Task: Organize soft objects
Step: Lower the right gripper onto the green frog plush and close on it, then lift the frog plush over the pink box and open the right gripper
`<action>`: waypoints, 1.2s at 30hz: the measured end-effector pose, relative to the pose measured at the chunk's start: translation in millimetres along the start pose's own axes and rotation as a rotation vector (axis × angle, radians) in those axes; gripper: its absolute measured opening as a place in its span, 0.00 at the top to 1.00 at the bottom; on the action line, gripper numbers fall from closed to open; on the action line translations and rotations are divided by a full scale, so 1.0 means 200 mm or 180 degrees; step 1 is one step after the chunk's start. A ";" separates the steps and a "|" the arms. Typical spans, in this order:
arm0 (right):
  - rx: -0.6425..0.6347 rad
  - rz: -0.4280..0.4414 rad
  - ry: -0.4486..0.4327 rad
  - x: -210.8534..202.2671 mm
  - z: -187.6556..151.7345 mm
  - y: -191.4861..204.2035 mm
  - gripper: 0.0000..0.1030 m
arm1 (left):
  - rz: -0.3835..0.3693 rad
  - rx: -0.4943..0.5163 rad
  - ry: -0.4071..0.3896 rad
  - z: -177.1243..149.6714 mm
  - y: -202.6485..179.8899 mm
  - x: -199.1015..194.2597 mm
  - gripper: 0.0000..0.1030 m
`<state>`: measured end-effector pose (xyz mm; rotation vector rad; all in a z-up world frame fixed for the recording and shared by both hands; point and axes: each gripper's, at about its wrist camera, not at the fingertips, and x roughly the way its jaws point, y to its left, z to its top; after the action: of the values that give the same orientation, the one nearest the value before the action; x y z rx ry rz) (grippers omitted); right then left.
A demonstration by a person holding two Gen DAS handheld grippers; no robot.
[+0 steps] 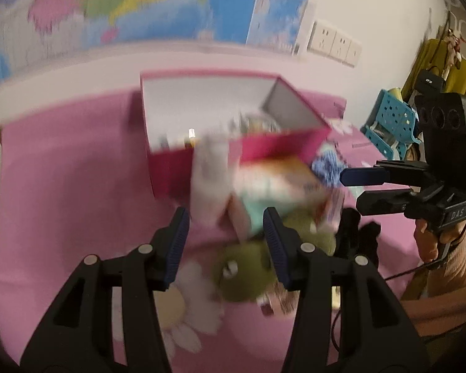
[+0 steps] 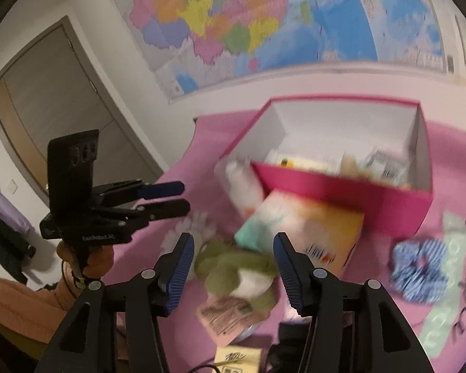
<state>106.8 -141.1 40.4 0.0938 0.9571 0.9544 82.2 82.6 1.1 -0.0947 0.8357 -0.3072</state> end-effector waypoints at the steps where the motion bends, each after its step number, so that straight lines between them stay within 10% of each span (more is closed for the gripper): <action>1: 0.0027 0.0000 0.0049 0.03 -0.02 0.00 0.44 | -0.0030 -0.0045 0.0071 -0.03 0.01 0.03 0.50; 12: 0.0375 -0.0058 0.0262 0.21 -0.08 -0.05 0.28 | -0.0436 -0.0397 0.0498 -0.26 0.06 0.17 0.44; 19: 0.0351 -0.0063 0.0275 0.25 -0.11 -0.07 0.39 | -0.0623 -0.0394 0.0632 -0.28 0.04 0.24 0.42; 36: 0.0170 0.0032 -0.0060 0.06 -0.12 0.00 0.41 | -0.0521 -0.0124 0.0291 -0.23 -0.08 0.08 0.42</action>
<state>93.3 -140.1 17.9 0.1526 0.9657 0.9359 54.3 63.5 -38.0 -0.1872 0.9267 -0.4519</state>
